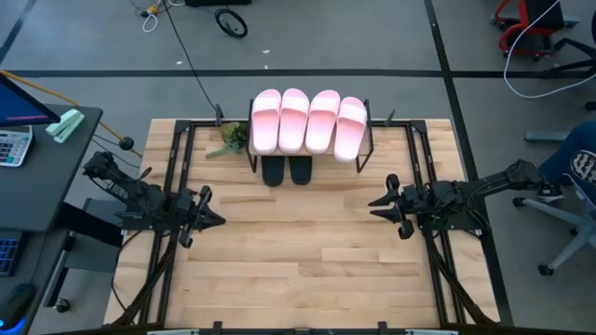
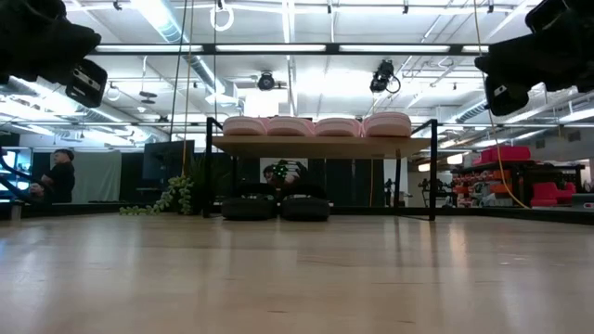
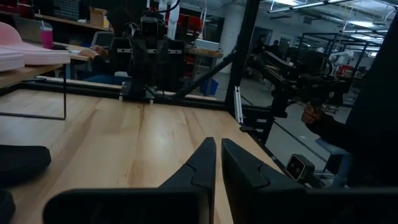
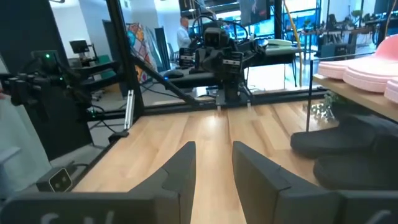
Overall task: Pick and place slides into the shelf
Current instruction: Return to Home Position
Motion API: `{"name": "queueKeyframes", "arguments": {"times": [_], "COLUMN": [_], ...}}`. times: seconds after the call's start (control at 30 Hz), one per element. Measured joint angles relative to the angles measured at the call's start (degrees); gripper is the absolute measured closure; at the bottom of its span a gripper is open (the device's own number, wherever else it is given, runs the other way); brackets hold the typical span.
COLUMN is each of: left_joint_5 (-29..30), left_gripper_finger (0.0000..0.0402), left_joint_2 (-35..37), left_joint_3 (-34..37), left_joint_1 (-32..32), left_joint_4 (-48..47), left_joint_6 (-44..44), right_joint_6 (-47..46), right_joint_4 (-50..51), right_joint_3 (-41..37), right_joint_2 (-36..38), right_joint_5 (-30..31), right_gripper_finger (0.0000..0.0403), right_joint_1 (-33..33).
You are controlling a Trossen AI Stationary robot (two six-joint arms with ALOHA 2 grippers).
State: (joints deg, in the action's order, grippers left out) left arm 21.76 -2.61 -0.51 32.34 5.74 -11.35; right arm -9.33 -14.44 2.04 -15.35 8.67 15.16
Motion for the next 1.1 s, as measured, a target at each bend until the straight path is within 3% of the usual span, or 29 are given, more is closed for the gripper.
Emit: {"name": "queueKeyframes", "arguments": {"times": [0.37, 0.8, 1.1], "left_joint_5": [0.0, 0.0, 0.0], "left_gripper_finger": [0.0375, 0.0368, 0.0374], "left_joint_2": [0.0, 0.0, 0.0], "left_joint_3": [0.0, 0.0, 0.0], "left_joint_1": [0.0, 0.0, 0.0], "left_joint_4": [0.0, 0.0, 0.0], "left_joint_6": [0.0, 0.0, 0.0], "right_joint_6": [1.5, 6.5, 6.0], "right_joint_4": [-4.0, 11.4, 11.8], "right_joint_3": [-1.5, -1.5, -1.5], "right_joint_2": [0.0, 0.0, -0.2], "right_joint_5": [-0.3, 0.2, 0.2], "right_gripper_finger": [0.0293, 0.0293, 0.0293], "right_joint_1": [0.0, 0.0, 0.0]}}
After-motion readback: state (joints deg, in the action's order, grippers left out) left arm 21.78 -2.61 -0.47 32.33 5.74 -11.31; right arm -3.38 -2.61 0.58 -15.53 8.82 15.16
